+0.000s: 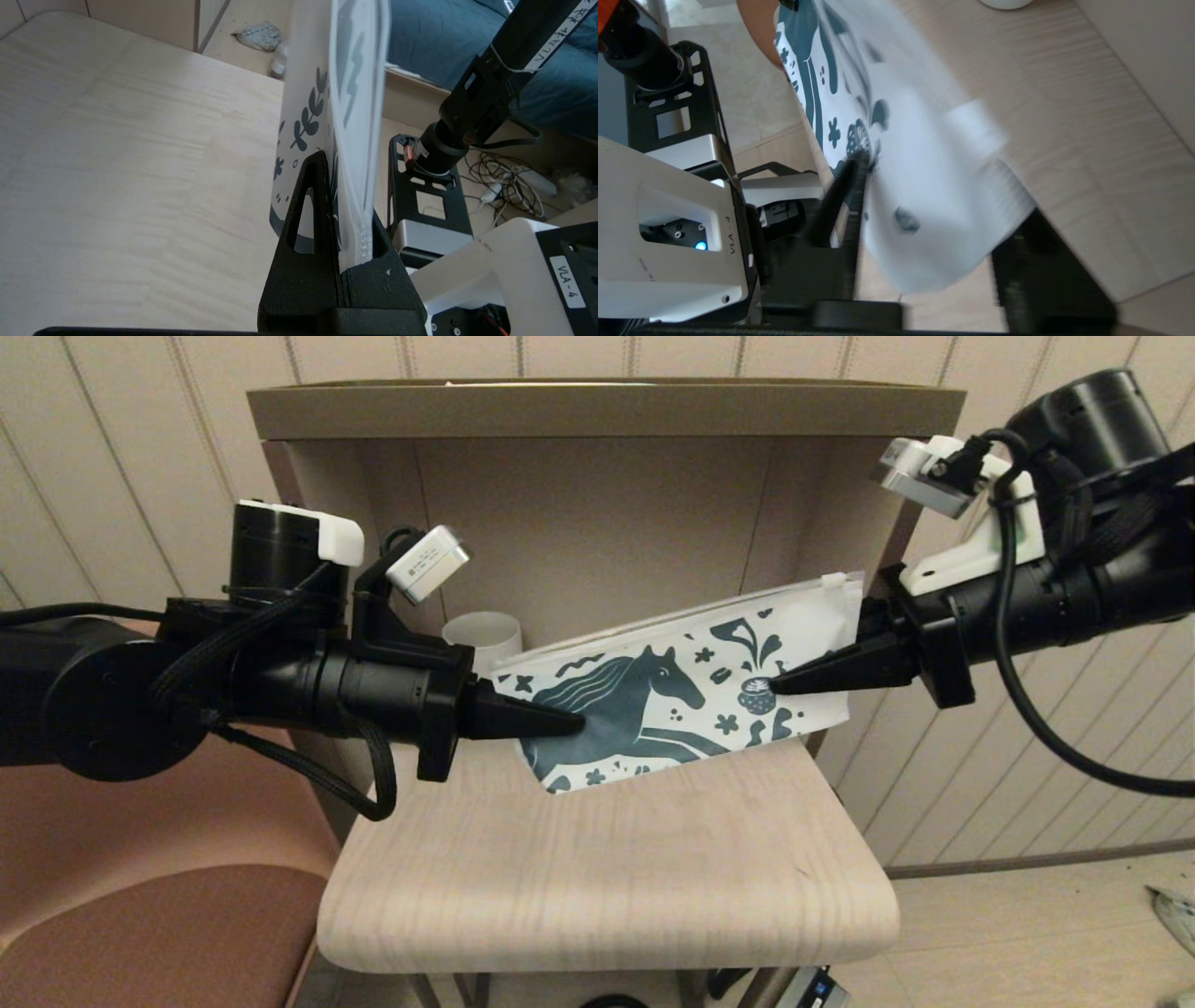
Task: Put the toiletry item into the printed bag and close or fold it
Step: Hand it to the other hand
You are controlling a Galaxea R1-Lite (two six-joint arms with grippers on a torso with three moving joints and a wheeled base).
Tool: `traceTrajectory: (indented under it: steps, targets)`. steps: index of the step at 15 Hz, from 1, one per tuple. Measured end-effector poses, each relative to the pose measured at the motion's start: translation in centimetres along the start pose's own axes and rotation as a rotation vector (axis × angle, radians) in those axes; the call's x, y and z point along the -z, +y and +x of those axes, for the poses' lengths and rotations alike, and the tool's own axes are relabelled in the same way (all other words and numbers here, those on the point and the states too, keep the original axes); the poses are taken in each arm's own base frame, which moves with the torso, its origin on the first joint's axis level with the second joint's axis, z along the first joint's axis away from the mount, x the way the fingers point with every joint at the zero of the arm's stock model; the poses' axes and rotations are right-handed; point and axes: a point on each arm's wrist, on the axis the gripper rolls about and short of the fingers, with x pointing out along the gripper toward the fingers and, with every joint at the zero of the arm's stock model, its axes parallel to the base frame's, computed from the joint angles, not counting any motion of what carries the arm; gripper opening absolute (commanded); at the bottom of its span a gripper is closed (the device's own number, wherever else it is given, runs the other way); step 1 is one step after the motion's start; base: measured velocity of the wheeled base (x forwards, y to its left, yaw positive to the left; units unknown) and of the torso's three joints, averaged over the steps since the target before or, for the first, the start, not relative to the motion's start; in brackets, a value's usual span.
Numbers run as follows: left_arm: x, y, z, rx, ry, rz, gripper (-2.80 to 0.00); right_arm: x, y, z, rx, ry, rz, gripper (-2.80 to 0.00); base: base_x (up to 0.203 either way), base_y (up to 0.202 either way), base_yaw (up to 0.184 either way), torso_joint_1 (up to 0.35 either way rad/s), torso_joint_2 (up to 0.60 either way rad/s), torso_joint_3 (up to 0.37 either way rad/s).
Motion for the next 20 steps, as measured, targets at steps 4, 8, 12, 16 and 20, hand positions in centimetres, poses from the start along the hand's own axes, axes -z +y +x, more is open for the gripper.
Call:
traceTrajectory:
  steps: [4,8,12,16,20]
  targets:
    - [0.1,0.1,0.1,0.002,0.001,0.004,-2.80,0.0,0.2,-0.4,0.006,-0.004,-0.003,-2.80,0.000,0.000,0.000,0.000,0.00,0.000]
    - [0.3,0.1,0.1,0.005,0.007,0.015,-2.80,0.1,0.7,-0.4,-0.015,-0.011,-0.004,-2.80,0.000,0.000,0.000,0.000,0.00,0.000]
    - [0.4,0.2,0.1,0.006,0.008,0.012,-2.80,0.1,1.2,-0.5,-0.022,-0.010,-0.005,-2.80,0.000,0.000,0.000,0.000,0.00,0.000]
    - [0.4,0.2,0.1,0.006,0.008,0.014,0.00,0.2,1.2,-0.5,-0.022,-0.010,-0.004,-2.80,0.000,0.000,0.000,0.000,0.00,0.000]
    - [0.3,0.2,0.1,0.006,0.006,0.017,0.00,0.3,1.1,-0.4,-0.023,-0.006,0.001,-2.80,0.000,0.000,0.000,0.000,0.00,0.000]
